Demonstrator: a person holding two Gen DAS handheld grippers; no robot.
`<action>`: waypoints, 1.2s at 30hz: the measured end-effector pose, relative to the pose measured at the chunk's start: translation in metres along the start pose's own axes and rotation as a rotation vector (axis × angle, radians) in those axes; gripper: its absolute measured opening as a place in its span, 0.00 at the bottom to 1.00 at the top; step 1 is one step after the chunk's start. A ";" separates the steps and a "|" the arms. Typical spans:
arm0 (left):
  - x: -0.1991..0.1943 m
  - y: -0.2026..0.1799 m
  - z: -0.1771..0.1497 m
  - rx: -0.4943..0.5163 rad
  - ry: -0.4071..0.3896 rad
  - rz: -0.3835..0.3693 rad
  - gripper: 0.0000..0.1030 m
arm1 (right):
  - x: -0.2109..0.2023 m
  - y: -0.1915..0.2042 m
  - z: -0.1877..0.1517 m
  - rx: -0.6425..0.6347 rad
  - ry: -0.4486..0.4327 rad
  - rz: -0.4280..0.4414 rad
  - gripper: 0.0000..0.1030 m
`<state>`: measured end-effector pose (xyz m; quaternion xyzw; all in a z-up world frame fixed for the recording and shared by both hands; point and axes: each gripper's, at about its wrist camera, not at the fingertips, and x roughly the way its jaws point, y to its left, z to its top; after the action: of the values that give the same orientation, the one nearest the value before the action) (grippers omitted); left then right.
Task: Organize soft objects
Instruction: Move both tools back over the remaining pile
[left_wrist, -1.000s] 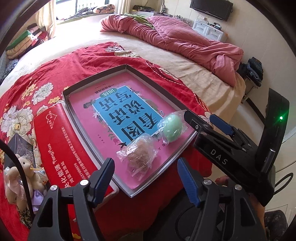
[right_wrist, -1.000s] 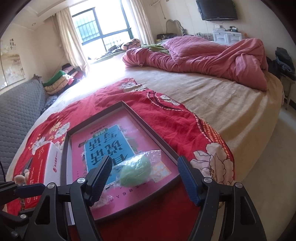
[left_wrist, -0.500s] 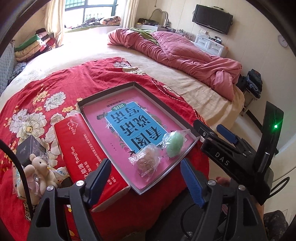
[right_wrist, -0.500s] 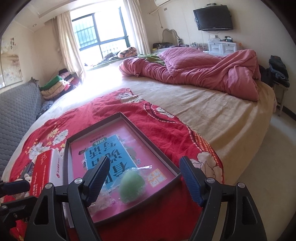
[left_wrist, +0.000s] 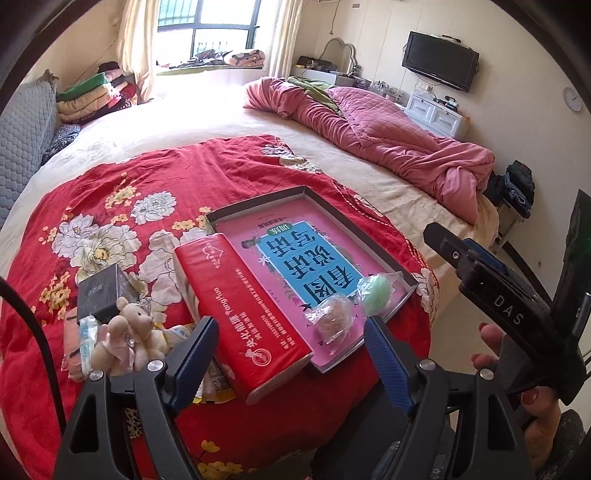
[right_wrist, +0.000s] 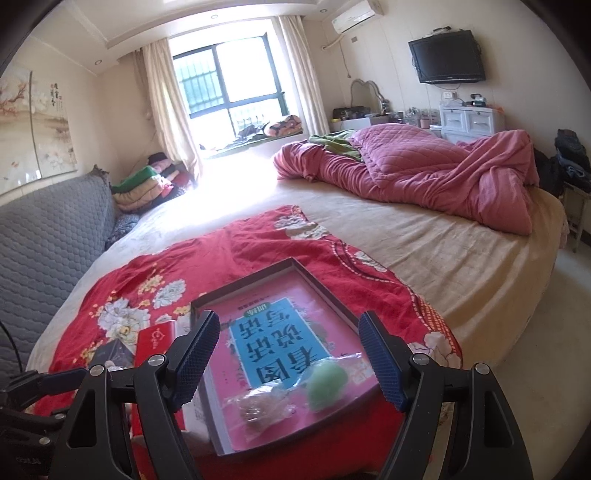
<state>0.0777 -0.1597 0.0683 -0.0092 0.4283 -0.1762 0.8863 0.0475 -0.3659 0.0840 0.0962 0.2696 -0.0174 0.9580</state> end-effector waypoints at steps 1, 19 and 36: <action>-0.002 0.003 -0.002 -0.004 0.002 0.006 0.78 | -0.002 0.005 0.000 -0.018 -0.003 -0.004 0.76; -0.047 0.080 -0.029 -0.144 -0.007 0.089 0.78 | -0.022 0.067 -0.002 -0.109 0.034 0.120 0.76; -0.070 0.163 -0.072 -0.291 0.002 0.165 0.78 | -0.023 0.144 -0.040 -0.279 0.142 0.250 0.76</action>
<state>0.0325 0.0255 0.0483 -0.1020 0.4494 -0.0392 0.8866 0.0198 -0.2174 0.0881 -0.0037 0.3223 0.1463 0.9353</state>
